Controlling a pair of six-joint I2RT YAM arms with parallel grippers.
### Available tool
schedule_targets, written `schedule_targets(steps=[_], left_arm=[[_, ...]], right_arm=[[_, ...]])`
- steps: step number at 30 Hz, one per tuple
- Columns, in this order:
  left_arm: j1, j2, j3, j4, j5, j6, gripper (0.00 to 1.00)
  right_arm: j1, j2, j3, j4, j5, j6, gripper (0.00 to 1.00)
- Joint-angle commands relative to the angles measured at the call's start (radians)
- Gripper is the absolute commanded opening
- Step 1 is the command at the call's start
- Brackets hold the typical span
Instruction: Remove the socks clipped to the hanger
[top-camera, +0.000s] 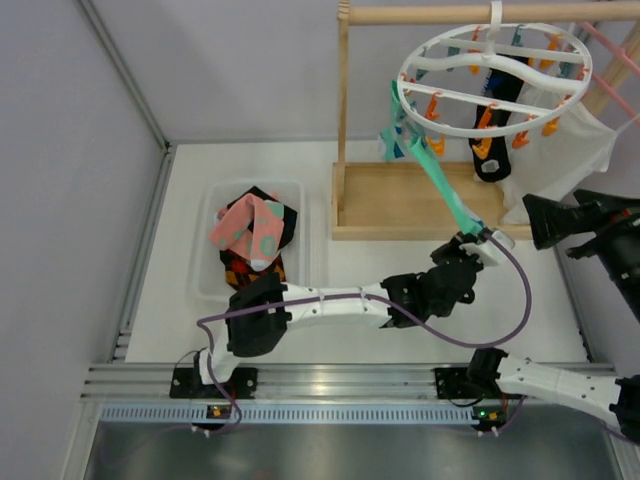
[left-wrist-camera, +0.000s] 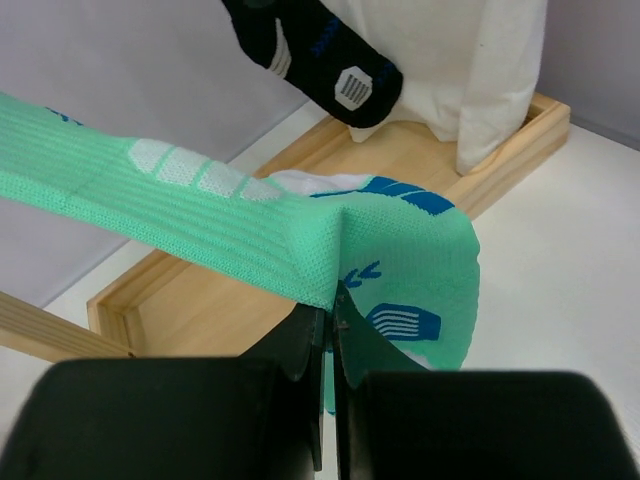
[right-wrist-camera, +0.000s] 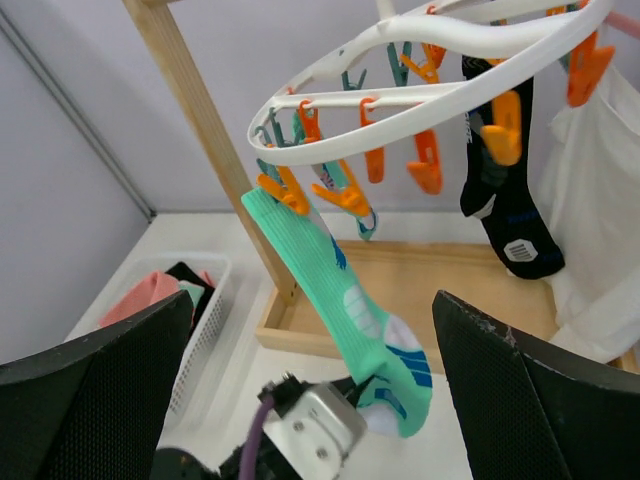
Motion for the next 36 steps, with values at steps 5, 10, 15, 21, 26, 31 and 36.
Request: schedule_targets(steps=[5,10,15,21,26,31,36], left_arm=[[-0.071,0.088,0.138,0.032,-0.057,0.123,0.0],[-0.082,0.12,0.17,0.019,-0.059,0.157,0.0],[-0.086,0.131,0.155,0.019,-0.065,0.17,0.0],[-0.088,0.133,0.127,0.021,-0.072,0.177,0.0],[-0.09,0.122,0.104,0.021,-0.071,0.172,0.0],[-0.09,0.124,0.093,0.021,-0.068,0.172,0.0],[-0.09,0.124,0.092,0.021,-0.063,0.177,0.0]], right_arm=[[0.085,0.166,0.107,-0.089,0.106,-0.024,0.99],[0.087,0.308,0.223,-0.176,0.103,-0.035,0.97],[0.079,0.458,0.292,-0.187,0.138,-0.081,0.92],[-0.155,0.594,0.351,-0.186,-0.06,-0.104,0.86],[-0.274,0.667,0.34,-0.168,-0.099,-0.104,0.83],[-0.274,0.701,0.331,-0.128,-0.079,-0.101,0.77],[-0.274,0.741,0.329,-0.114,-0.014,-0.107,0.72]])
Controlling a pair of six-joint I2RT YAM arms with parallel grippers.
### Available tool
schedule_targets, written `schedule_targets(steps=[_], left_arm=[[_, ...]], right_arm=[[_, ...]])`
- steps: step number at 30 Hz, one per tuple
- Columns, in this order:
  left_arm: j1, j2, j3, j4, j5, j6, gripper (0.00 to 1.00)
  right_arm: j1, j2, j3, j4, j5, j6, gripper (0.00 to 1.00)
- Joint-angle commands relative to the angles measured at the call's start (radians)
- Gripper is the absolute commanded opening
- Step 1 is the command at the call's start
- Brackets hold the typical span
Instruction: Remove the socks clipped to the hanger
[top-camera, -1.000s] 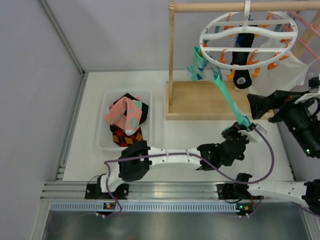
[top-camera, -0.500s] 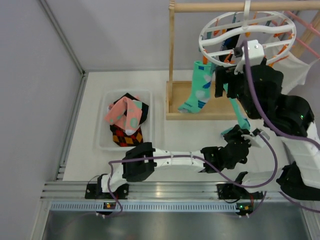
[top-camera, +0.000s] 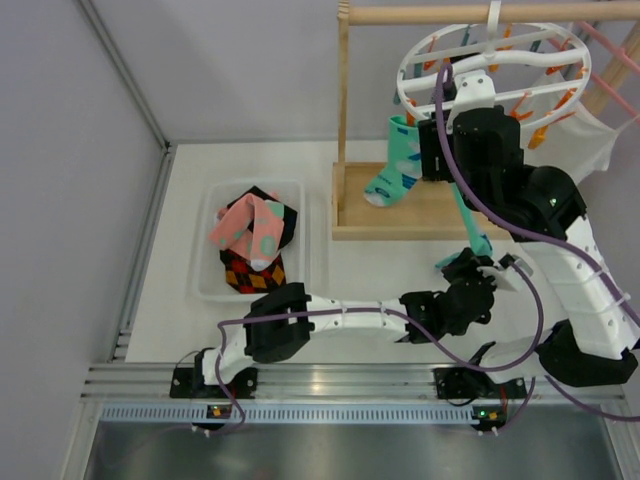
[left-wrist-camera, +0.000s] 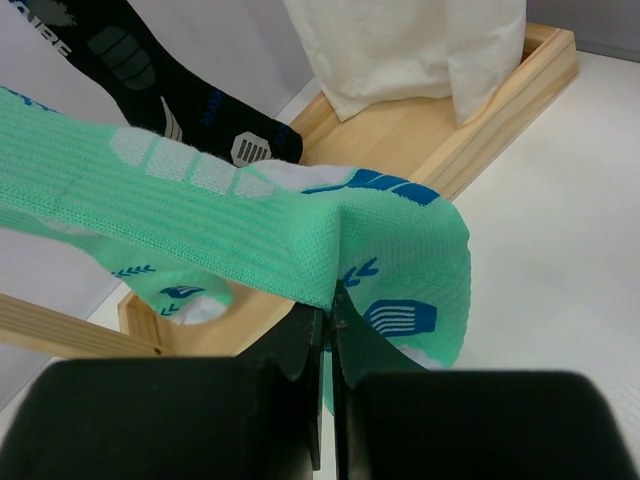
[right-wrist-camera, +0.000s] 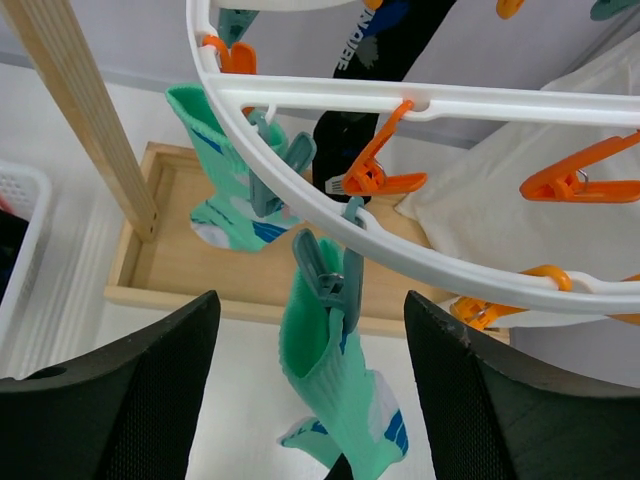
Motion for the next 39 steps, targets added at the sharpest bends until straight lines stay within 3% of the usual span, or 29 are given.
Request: schedule_targets(steps=[1,9,19,29,33,36,39], left_arm=[[-0.022,-0.017,-0.005,0.025,0.01,0.017,0.0],[-0.022,-0.029,-0.006,0.025,0.02,0.008,0.0],[-0.023,-0.042,-0.014,0.025,0.034,-0.012,0.0],[-0.025,-0.057,-0.032,0.025,0.046,-0.036,0.0],[-0.026,-0.063,-0.045,0.027,0.056,-0.053,0.0],[-0.025,-0.065,-0.046,0.027,0.056,-0.055,0.0],[-0.023,-0.071,-0.067,0.025,0.059,-0.073,0.0]], right_arm=[[-0.005,0.042,0.006,0.041,0.057,-0.017,0.71],[-0.004,0.044,-0.08,0.146,0.141,-0.046,0.57],[0.005,0.01,-0.238,0.353,0.273,-0.111,0.54],[0.01,0.005,-0.291,0.495,0.382,-0.184,0.46],[0.011,0.001,-0.306,0.524,0.395,-0.197,0.36],[0.013,0.002,-0.303,0.524,0.39,-0.192,0.16],[0.011,0.001,-0.295,0.507,0.346,-0.163,0.14]])
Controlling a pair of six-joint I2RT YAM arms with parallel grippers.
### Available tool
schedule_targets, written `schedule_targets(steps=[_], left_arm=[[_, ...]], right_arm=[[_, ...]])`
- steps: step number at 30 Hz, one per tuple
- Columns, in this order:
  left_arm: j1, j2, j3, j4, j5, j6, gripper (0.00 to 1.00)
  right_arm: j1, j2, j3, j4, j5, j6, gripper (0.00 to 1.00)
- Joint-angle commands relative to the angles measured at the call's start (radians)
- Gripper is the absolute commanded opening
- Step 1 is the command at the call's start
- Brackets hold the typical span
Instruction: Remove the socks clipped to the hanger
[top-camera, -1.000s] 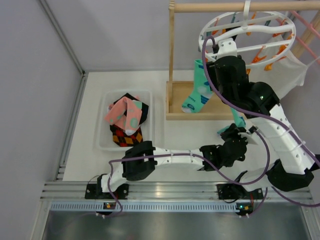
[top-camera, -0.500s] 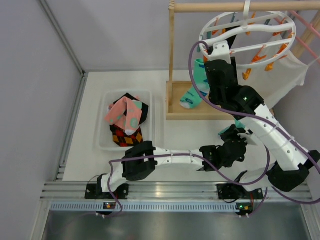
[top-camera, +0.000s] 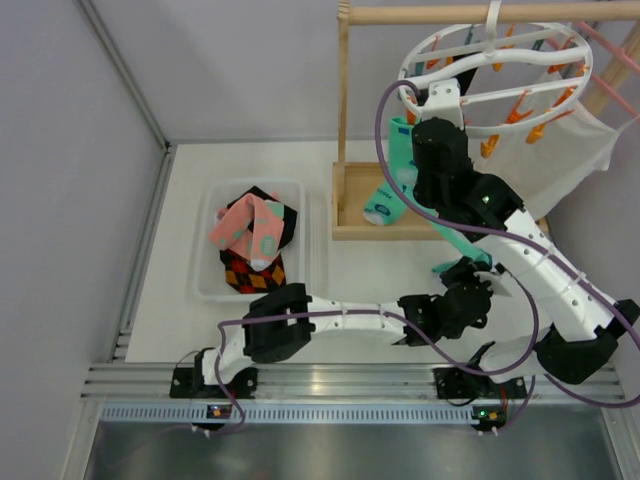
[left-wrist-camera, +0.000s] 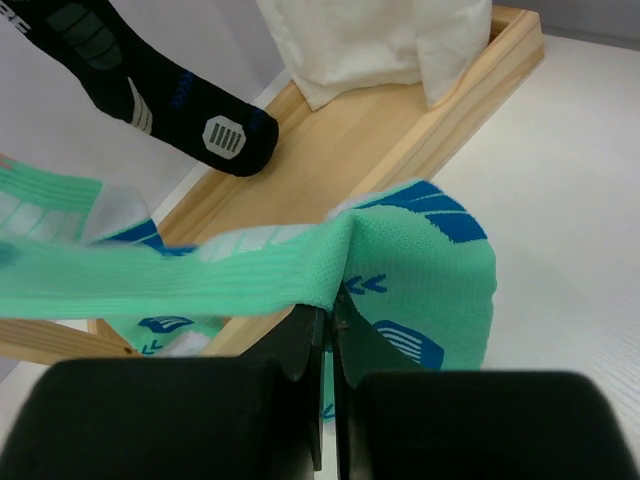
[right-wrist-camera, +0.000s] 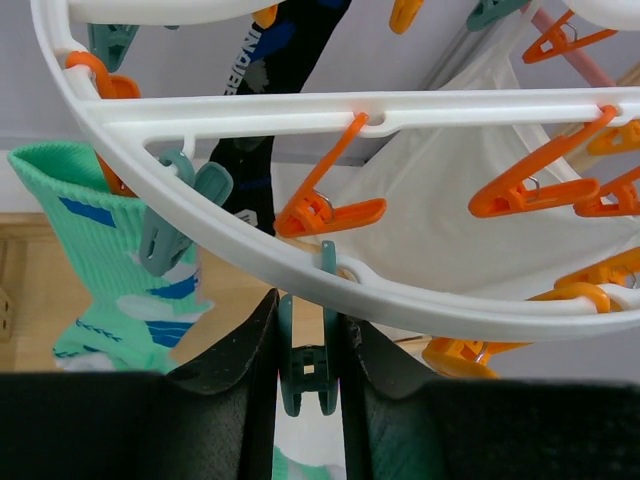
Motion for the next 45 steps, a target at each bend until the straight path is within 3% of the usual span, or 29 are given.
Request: schedule_targets(steps=[1,4,6,7,10,11,12,16,20,23,27,34,40,45], left_arm=[[-0.022,-0.072,-0.031,0.022,0.028,-0.028,0.0],[-0.007,-0.14,-0.114,0.022,0.057,-0.096,0.0],[0.009,-0.227,-0.194,0.005,0.081,-0.161,0.0],[0.016,-0.256,-0.194,-0.006,0.091,-0.183,0.0],[0.045,-0.403,-0.306,-0.073,0.111,-0.278,0.0],[0.053,-0.442,-0.333,-0.09,0.112,-0.301,0.0],[0.068,-0.479,-0.39,-0.109,0.117,-0.347,0.0],[0.114,-0.696,-0.487,-0.245,0.115,-0.485,0.0],[0.208,-0.842,-0.548,-0.4,0.101,-0.597,0.0],[0.294,-0.936,-0.57,-0.51,0.118,-0.663,0.0],[0.41,-1.028,-0.576,-0.638,0.158,-0.734,0.0],[0.679,-1.03,-0.542,-0.782,0.354,-0.831,0.0],[0.938,-0.913,-0.482,-0.814,0.643,-0.863,0.0],[1.117,-0.778,-0.453,-0.811,0.671,-0.898,0.0]], right_arm=[[0.003,-0.024,0.016,0.059,-0.028,0.023,0.14],[-0.001,-0.03,0.018,0.036,-0.068,0.054,0.15],[-0.009,-0.05,0.012,0.019,-0.125,0.085,0.25],[-0.012,-0.058,0.008,0.012,-0.149,0.097,0.25],[-0.032,-0.099,-0.011,-0.005,-0.23,0.146,0.4],[-0.036,-0.109,-0.021,-0.013,-0.247,0.152,0.52],[-0.042,-0.119,-0.025,-0.021,-0.264,0.16,0.57],[-0.056,-0.21,-0.047,-0.048,-0.382,0.198,0.68],[-0.058,-0.276,-0.065,-0.079,-0.487,0.209,0.91],[-0.058,-0.32,-0.087,-0.094,-0.533,0.223,0.98],[-0.058,-0.377,-0.11,-0.097,-0.593,0.217,0.99],[-0.059,-0.419,-0.125,-0.113,-0.599,0.215,1.0],[-0.059,-0.446,-0.156,-0.104,-0.582,0.2,0.99],[-0.058,-0.46,-0.163,-0.107,-0.571,0.191,0.99]])
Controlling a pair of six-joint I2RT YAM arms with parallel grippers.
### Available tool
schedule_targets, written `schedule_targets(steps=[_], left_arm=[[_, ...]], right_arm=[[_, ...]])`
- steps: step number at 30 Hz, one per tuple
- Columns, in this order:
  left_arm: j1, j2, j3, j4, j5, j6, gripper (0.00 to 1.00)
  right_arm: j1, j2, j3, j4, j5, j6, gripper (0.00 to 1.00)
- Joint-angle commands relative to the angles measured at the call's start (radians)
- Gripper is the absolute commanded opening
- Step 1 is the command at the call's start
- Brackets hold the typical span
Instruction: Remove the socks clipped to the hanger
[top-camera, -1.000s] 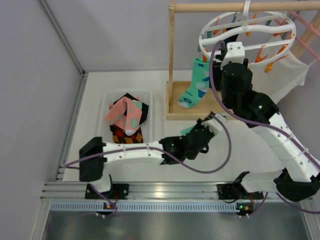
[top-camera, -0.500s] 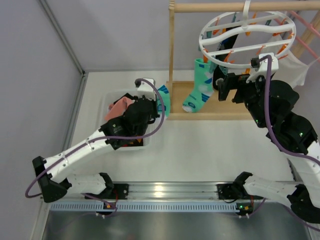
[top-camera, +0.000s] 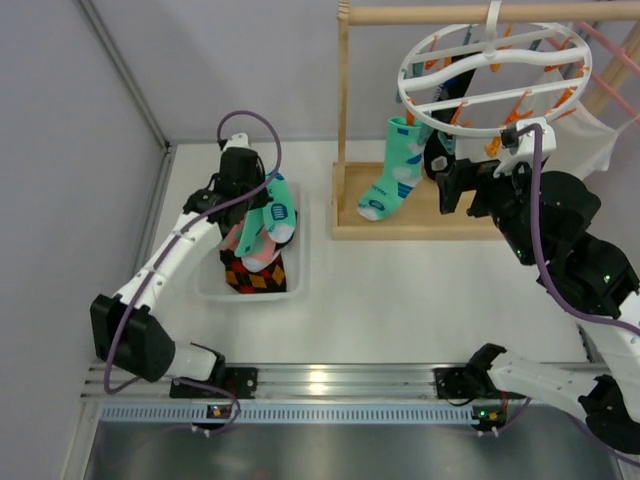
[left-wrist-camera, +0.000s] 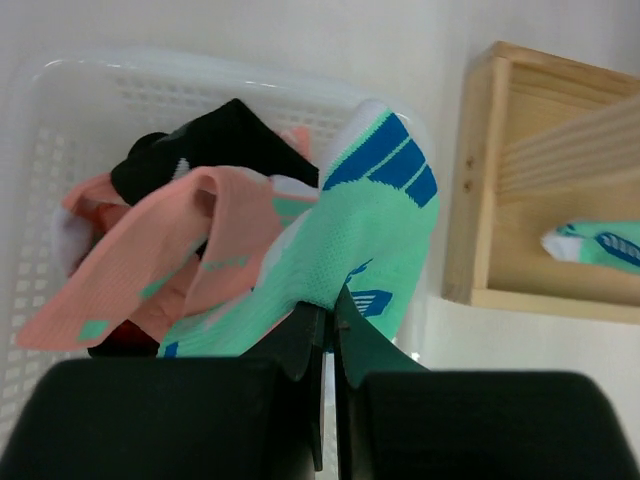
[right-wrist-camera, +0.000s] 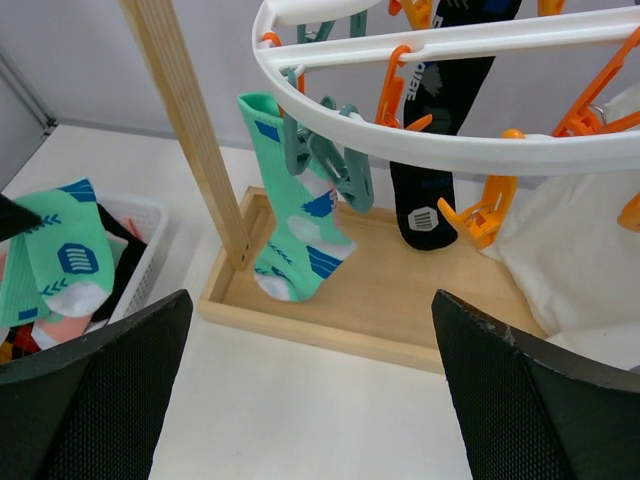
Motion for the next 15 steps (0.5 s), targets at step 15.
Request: schedule_targets(steps=[15], left_arm=[[0.165,0.404,0.084,-0.016,0.026,-0.073,0.0]], right_arm=[[-0.013,-0.086,-0.089,0.009,0.007,-0.004,0.99]])
